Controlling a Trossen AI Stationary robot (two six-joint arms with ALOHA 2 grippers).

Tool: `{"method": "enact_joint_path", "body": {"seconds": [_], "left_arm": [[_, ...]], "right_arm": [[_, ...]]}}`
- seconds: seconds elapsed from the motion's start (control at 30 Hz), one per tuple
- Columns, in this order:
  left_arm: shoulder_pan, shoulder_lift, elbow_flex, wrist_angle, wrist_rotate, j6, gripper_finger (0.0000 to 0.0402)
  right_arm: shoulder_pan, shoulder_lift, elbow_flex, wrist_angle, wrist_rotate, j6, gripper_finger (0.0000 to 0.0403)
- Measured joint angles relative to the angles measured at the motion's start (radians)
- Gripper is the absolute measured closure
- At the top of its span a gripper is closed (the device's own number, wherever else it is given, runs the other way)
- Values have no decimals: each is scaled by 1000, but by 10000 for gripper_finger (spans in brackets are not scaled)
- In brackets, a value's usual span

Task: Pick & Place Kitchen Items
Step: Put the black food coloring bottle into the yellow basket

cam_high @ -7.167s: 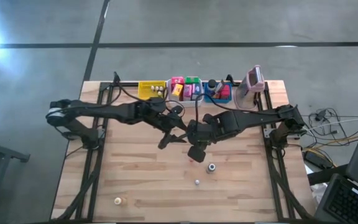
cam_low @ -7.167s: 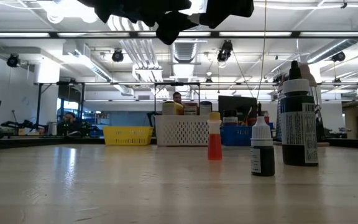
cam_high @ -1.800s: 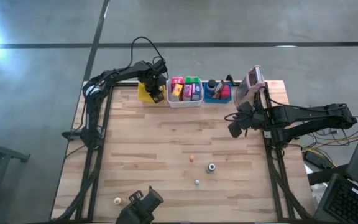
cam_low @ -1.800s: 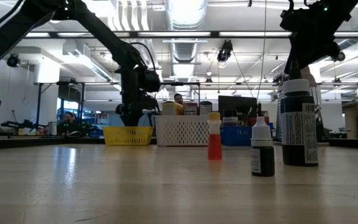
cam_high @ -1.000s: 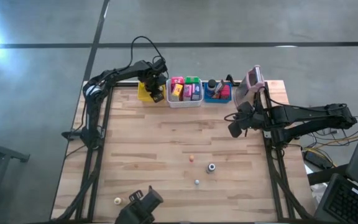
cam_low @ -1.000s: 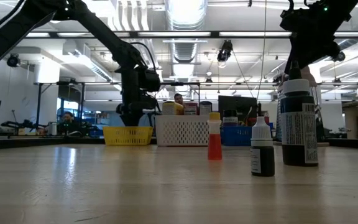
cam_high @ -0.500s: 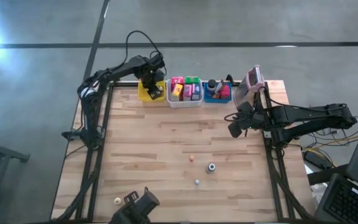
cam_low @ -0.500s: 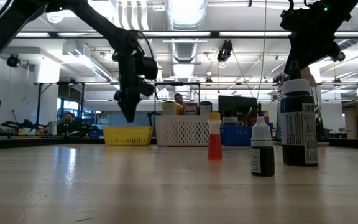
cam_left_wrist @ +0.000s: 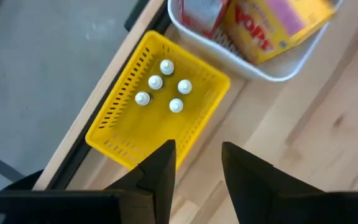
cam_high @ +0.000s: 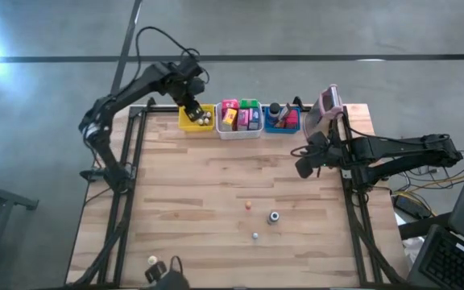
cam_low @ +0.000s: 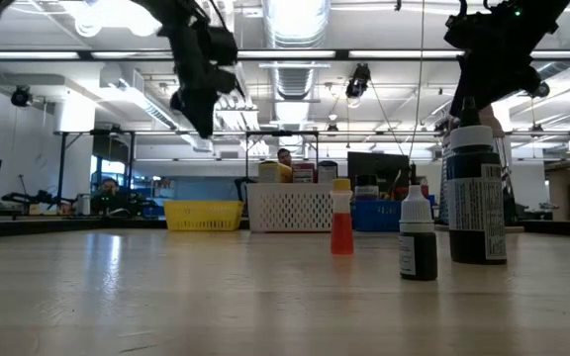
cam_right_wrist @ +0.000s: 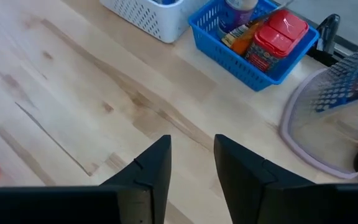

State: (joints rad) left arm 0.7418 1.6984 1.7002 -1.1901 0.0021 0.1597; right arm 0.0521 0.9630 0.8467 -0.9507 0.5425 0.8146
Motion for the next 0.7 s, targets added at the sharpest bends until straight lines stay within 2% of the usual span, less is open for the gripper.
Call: {"method": "enact_joint_path", "body": {"seconds": [0.13, 0.3, 0.4, 0.5, 0.63, 0.7], "left_arm": [[-42, -86, -39, 36, 0, -23, 266], [-132, -201, -150, 125, 14, -35, 266], [-198, -288, -258, 230, 35, -53, 266], [-266, -386, -395, 376, 61, -78, 266], [-350, -509, -579, 568, 67, -141, 266], [-382, -555, -656, 652, 67, -167, 266]], "right_arm": [[10, 2, 0, 92, -5, -40, 273], [62, 2, 0, 359, -60, -260, 260], [100, 8, 0, 514, -114, -362, 261], [154, 33, 0, 588, -128, -409, 268], [214, 104, 28, 613, -112, -425, 276], [250, 156, 70, 610, -65, -431, 277]]}}
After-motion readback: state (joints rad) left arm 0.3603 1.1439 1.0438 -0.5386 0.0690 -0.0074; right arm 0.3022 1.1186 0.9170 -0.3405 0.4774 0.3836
